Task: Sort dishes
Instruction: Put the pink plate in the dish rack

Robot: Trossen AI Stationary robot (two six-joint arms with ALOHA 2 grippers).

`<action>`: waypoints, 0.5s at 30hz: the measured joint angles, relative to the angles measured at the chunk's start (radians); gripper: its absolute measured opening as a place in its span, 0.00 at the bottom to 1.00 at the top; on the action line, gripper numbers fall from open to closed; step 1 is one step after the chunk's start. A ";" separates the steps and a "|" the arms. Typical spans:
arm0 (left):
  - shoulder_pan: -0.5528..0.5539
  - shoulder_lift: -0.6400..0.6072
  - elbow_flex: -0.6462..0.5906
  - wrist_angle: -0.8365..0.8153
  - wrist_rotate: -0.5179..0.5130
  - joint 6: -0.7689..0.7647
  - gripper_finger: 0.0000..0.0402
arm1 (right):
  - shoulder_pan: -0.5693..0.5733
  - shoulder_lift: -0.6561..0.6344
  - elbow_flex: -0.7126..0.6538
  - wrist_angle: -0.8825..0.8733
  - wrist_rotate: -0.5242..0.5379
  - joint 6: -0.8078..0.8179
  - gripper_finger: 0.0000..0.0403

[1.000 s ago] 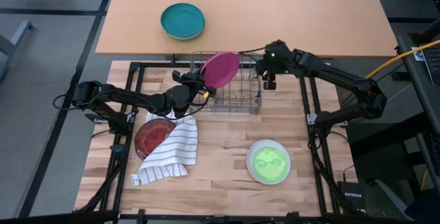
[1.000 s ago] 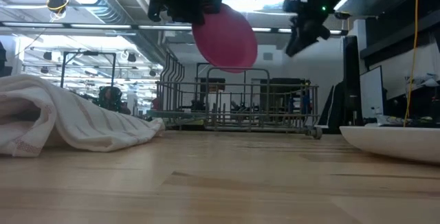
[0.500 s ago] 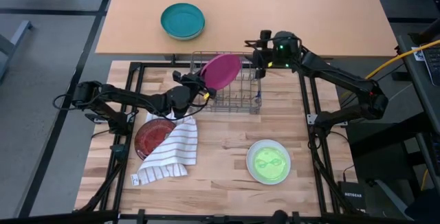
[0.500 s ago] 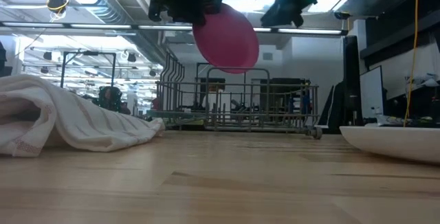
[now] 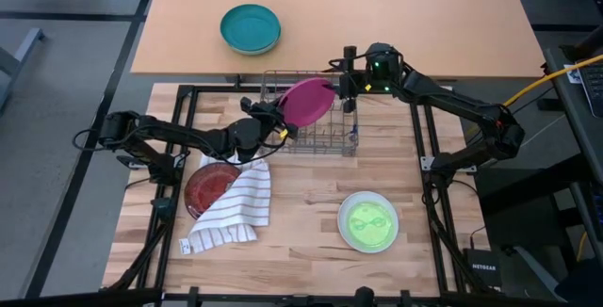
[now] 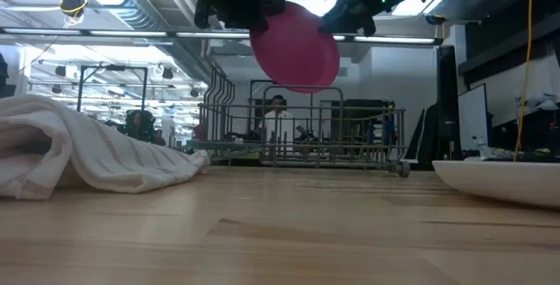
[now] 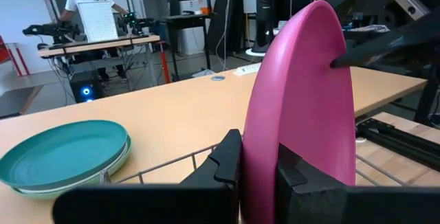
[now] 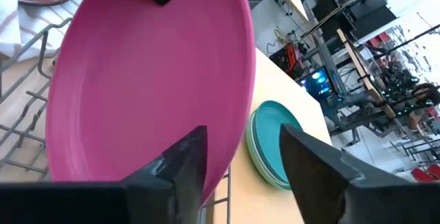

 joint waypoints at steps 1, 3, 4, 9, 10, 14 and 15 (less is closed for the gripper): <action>0.000 0.000 0.000 0.000 0.000 0.000 0.05 | 0.000 0.000 0.000 0.003 0.000 0.000 0.42; 0.000 0.000 0.000 0.001 0.000 0.000 0.05 | 0.000 0.000 0.000 0.007 0.000 0.000 0.35; 0.000 0.000 0.000 0.002 0.000 0.000 0.05 | 0.000 0.000 0.000 0.009 0.000 0.000 0.32; -0.005 0.000 0.000 0.001 -0.003 0.000 0.05 | 0.000 0.007 0.000 0.011 -0.001 0.001 0.13; -0.007 0.001 0.000 -0.001 -0.004 0.002 0.05 | 0.000 0.008 0.000 0.008 0.000 0.004 0.10; -0.022 0.002 0.000 -0.001 -0.012 0.016 0.05 | 0.000 0.015 0.000 0.013 0.003 -0.008 0.04; -0.024 0.002 0.000 -0.003 -0.012 0.016 0.05 | 0.000 0.015 0.000 0.014 0.003 -0.012 0.04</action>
